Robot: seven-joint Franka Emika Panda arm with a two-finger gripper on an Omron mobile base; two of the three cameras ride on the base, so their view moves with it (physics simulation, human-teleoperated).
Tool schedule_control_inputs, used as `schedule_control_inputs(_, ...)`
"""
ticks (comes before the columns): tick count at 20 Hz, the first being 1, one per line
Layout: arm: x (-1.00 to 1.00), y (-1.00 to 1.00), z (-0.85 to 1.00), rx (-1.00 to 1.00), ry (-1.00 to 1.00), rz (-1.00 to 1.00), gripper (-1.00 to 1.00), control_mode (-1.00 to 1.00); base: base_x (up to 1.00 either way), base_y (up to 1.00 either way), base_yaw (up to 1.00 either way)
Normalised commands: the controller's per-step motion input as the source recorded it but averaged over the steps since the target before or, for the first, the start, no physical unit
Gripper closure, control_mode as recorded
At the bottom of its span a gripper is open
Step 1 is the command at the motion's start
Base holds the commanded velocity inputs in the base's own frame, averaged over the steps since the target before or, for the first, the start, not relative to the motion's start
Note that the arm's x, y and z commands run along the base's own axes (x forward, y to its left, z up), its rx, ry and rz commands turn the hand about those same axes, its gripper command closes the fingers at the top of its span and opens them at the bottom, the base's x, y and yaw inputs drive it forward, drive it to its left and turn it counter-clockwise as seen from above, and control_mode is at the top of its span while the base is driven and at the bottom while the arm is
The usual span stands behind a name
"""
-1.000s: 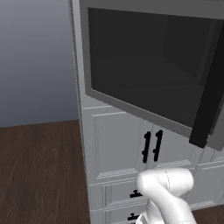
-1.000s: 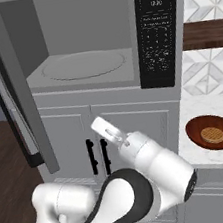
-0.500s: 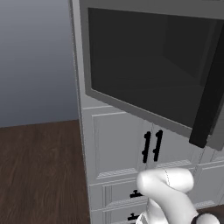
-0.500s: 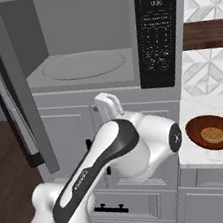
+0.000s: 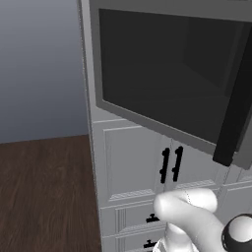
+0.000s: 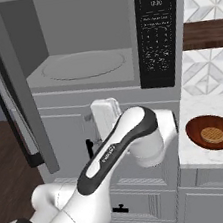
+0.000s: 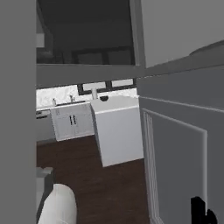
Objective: Open the microwave, place the bowl with waffle inside the microwave, then close the microwave door and turn it on.
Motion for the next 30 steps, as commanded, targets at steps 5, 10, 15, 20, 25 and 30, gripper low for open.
schedule_control_inputs(5, -0.19, 0.47, -0.06, 0.13, 0.02, 0.38, -1.00, -1.00, 0.00, 0.00, 0.00)
schedule_control_inputs(10, -0.73, 0.66, 0.01, 0.09, 0.00, 0.37, -1.00, -1.00, 0.00, 0.00, 0.00)
schedule_control_inputs(15, -0.65, 0.80, 0.18, 0.09, 0.00, 0.34, -1.00, -1.00, 0.00, 0.00, 0.00)
schedule_control_inputs(20, -0.46, 0.95, 0.31, 0.06, -0.04, 0.28, -1.00, -1.00, 0.00, 0.00, 0.00)
schedule_control_inputs(25, -0.50, 0.87, 0.63, 0.05, -0.17, 0.26, -1.00, -1.00, 0.00, 0.00, 0.00)
schedule_control_inputs(30, -0.33, 1.00, 0.41, 0.00, -0.13, 0.11, -1.00, -1.00, 0.00, 0.00, 0.00)
